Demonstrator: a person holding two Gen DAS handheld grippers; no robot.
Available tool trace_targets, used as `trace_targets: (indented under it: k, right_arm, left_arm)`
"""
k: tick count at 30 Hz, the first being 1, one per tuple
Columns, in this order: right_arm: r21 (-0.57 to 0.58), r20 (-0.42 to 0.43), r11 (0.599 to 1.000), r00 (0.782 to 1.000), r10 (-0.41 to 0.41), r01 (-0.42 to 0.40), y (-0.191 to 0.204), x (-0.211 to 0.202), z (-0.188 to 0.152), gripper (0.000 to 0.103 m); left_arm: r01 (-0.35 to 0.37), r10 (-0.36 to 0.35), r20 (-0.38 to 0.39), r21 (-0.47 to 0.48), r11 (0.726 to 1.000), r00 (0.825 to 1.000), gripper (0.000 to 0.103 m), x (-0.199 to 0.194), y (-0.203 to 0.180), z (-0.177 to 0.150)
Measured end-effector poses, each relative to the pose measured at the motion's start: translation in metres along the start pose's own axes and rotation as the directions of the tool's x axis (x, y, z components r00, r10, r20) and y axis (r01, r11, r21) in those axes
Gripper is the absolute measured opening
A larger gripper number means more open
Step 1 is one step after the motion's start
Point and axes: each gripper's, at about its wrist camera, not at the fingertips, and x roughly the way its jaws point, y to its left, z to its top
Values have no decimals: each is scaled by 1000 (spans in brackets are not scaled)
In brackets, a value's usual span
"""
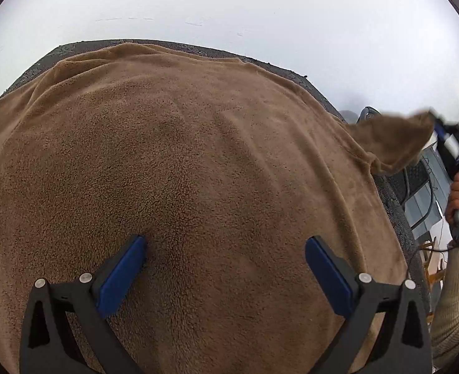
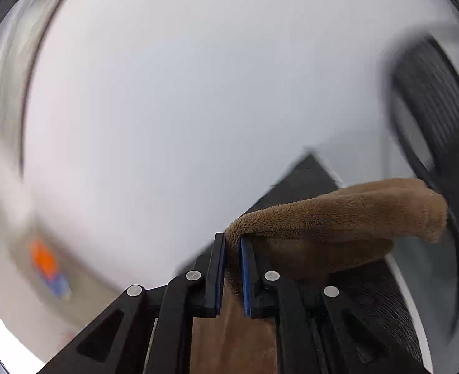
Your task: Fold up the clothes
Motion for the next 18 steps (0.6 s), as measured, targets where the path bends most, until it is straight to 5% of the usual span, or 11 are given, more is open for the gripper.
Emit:
trace_targets:
  k: [3, 7, 10, 12, 16, 18]
  right_arm:
    - [-376, -223, 920, 974, 26, -111, 89, 40, -37, 11]
    - [-549, -445, 820, 887, -126, -159, 125, 88, -109, 11]
    - [-526, -493, 844, 846, -202, -105, 113, 105, -131, 11]
    - [-481, -501, 873, 841, -206, -72, 103, 105, -131, 15]
    - [-398, -476, 916, 866, -157, -53, 93, 84, -126, 78]
    - [-347, -459, 937, 879, -127, -46, 87, 80, -118, 79]
  left_arm:
    - [15, -15, 1, -15, 1000, 1000, 102, -2, 3, 0]
    - [47, -46, 8, -37, 998, 999, 102, -6, 8, -2]
    - [81, -80, 15, -60, 995, 997, 102, -8, 13, -4]
    - [107, -105, 21, -80, 991, 994, 102, -10, 18, -3]
    - [161, -158, 39, -128, 979, 987, 102, -14, 27, -5]
    - [186, -181, 50, -152, 971, 982, 102, -15, 30, -6]
